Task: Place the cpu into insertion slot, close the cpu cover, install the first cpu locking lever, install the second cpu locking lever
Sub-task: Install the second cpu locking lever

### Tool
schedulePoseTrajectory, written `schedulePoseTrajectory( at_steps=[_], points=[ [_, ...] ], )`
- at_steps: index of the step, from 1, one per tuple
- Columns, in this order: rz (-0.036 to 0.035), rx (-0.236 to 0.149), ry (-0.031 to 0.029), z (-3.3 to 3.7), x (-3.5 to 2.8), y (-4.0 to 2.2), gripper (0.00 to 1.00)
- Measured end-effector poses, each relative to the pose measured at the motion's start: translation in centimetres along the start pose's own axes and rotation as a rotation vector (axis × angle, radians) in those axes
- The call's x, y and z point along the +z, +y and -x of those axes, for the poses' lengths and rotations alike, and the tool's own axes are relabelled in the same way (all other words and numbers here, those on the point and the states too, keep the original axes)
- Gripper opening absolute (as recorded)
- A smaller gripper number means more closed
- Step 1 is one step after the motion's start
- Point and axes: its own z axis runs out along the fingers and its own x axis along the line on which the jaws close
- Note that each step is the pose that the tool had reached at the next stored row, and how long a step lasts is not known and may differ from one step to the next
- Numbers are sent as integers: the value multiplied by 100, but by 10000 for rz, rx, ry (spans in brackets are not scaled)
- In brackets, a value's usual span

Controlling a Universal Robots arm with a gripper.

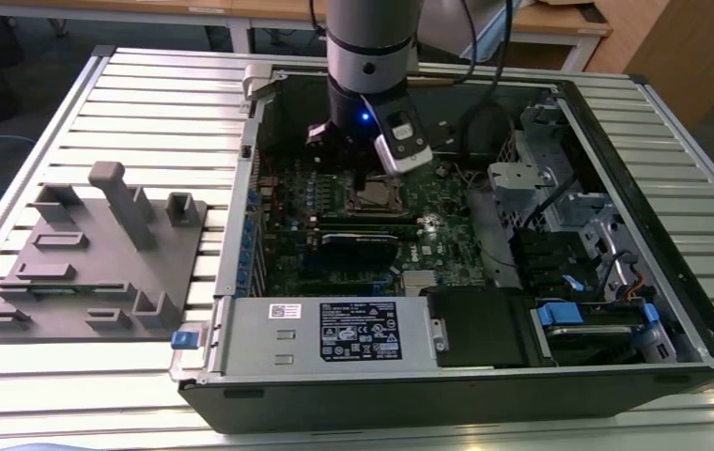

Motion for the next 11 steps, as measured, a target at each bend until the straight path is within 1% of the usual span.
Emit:
schedulePoseTrajectory(
  at_steps=[8,11],
  points=[
    [-2,23,-2,20,51,-53,11],
    [-3,30,-3,21,91,-65,11]
  ],
)
